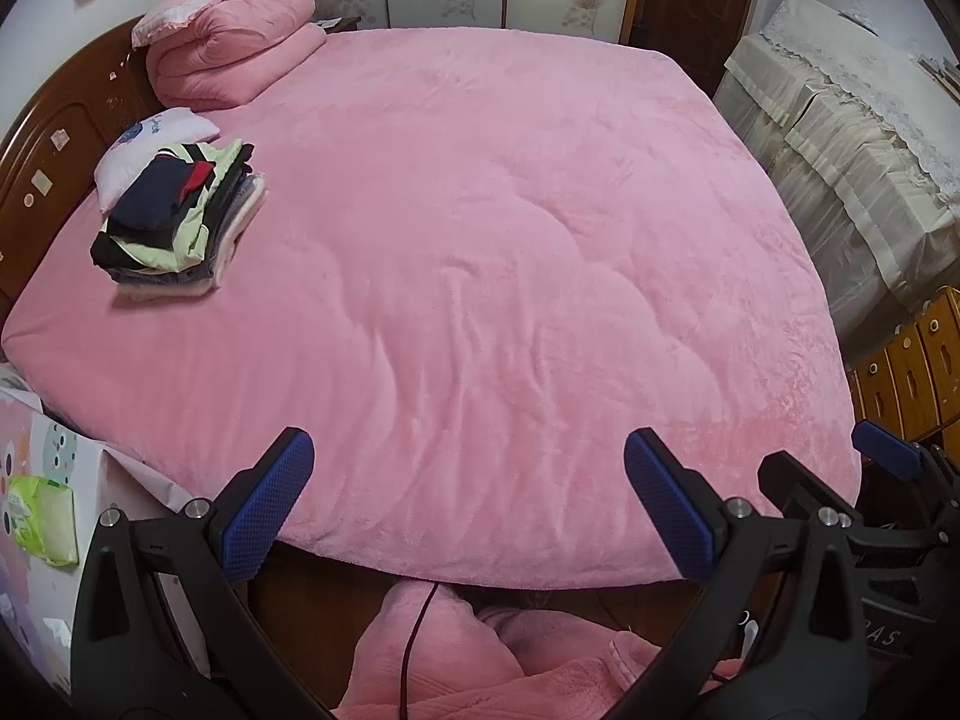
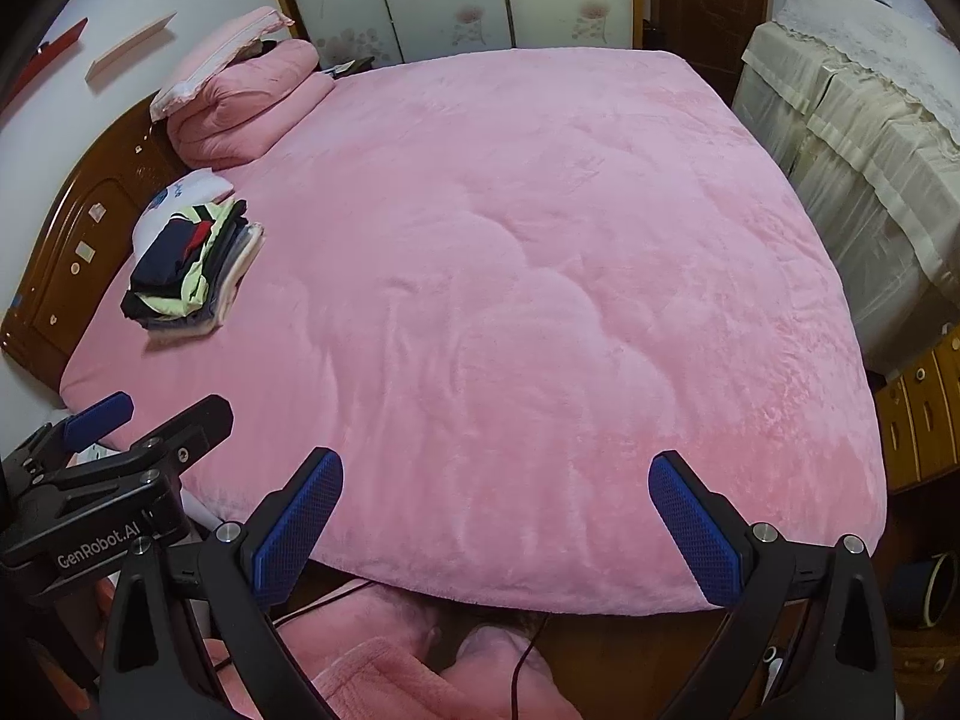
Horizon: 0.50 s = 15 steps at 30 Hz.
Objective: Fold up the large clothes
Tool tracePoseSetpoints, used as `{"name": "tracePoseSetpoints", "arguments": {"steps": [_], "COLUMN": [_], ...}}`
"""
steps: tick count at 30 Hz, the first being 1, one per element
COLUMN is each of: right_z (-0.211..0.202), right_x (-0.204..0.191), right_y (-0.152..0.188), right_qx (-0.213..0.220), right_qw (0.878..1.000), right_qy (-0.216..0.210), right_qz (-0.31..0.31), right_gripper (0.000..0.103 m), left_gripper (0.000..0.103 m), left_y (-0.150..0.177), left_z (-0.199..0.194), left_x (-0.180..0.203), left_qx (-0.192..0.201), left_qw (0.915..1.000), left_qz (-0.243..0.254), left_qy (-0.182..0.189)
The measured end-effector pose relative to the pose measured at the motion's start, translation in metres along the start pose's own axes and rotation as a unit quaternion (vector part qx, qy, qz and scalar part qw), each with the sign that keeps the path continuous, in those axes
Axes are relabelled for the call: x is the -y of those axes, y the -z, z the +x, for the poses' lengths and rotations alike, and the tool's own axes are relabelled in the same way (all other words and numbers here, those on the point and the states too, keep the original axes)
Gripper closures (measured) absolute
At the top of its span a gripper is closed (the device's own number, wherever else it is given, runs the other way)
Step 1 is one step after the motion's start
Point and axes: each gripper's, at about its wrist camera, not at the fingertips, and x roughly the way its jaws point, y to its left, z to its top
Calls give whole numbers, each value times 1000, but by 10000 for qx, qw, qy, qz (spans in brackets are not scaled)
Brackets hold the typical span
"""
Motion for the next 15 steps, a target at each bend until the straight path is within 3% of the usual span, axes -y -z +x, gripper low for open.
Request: {"name": "tracePoseSetpoints", "arguments": {"steps": [15], "right_z": [17], "right_x": [25], "right_y": [-5], "right_qx": [-249], "right_qw": [9996], "right_qy": [-113], "right_qz": [18], "right_gripper": [0], "left_gripper": [0], "left_y": [1], "left_z": [3], "left_x": [3], "left_qx": [21], "left_qw": [9998], "left_qz": [97], "left_qy": [-152]}}
